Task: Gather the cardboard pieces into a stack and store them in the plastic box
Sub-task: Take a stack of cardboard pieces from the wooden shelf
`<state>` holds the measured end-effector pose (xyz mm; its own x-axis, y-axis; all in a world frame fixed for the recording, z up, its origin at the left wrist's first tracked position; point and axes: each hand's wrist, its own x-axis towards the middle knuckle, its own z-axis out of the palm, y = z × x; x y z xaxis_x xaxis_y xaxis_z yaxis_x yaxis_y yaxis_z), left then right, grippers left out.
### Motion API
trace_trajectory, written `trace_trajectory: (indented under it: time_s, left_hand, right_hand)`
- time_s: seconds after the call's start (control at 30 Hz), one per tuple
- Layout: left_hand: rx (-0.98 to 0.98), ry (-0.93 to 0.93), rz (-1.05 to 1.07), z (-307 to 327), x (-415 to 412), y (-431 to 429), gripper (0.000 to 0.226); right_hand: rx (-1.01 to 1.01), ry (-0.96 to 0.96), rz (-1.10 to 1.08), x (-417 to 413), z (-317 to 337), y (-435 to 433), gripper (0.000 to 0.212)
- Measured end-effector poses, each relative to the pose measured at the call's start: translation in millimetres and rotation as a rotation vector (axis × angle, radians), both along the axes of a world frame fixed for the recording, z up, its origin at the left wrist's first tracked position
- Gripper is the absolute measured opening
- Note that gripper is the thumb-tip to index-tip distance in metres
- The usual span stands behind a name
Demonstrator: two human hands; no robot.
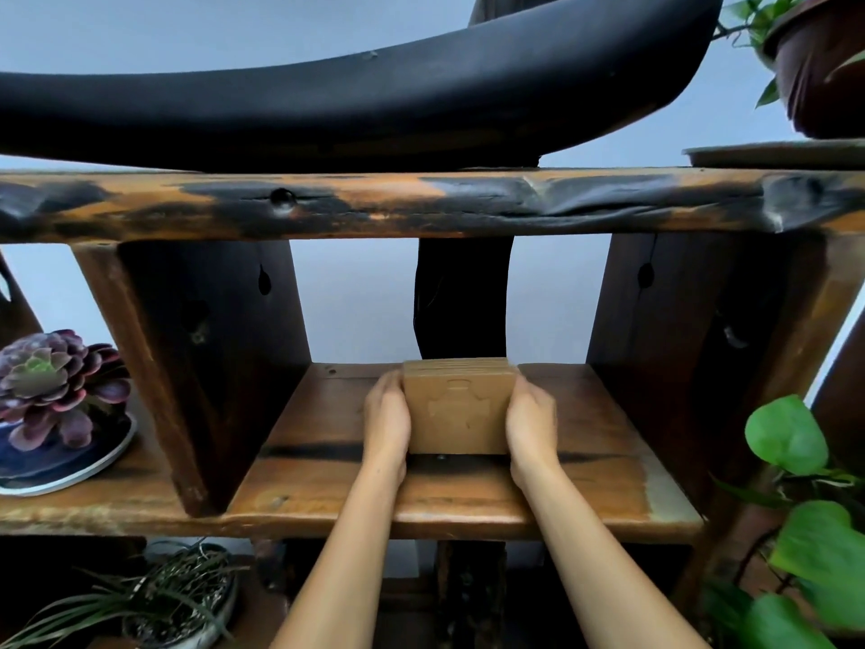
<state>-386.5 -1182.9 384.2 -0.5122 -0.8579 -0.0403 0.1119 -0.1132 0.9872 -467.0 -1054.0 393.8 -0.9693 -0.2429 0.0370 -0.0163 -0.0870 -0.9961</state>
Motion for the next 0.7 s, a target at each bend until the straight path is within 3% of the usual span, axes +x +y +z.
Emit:
trace_trajectory:
  time_s: [0.13, 0.27, 0.4, 0.47, 0.57, 0.6, 0.63, 0.7]
  left_hand:
    - [0.136, 0.063, 0.006, 1.2, -1.3, 9.7, 0.046]
    - [-0.079, 0.029, 0.043, -11.2, -0.5, 10.8, 0.039]
    - [-0.080, -0.023, 0.015, -9.6, -0.4, 10.1, 0.042]
    - [-0.084, -0.049, 0.002, -8.7, 1.2, 8.9, 0.044]
    - [-0.082, -0.088, -0.030, -8.7, 5.5, 7.3, 0.048]
    - [-0.079, -0.099, -0.029, -7.4, 6.0, 6.9, 0.048]
    - [-0.077, -0.102, -0.029, -5.5, 5.9, 7.3, 0.049]
    - [-0.072, -0.118, -0.035, -2.1, 6.0, 8.6, 0.051]
  right_hand:
    - [-0.006, -0.034, -0.045, 2.2, -2.0, 0.3, 0.040]
    - [0.039, 0.062, -0.088, 2.5, -7.7, 3.3, 0.043]
    - [0.047, 0.102, -0.100, 6.2, -9.1, 4.2, 0.051]
    - [0.064, 0.104, -0.057, 11.1, -9.5, 4.7, 0.072]
    - [0.090, 0.037, 0.133, 4.9, -13.7, 15.4, 0.124]
    - [0.067, 0.001, 0.255, 0.5, -12.9, 21.0, 0.127]
    - [0.032, 0.009, 0.396, -3.6, -12.7, 27.8, 0.119]
    - [0.029, 0.136, 0.563, -14.4, -19.1, 36.9, 0.078]
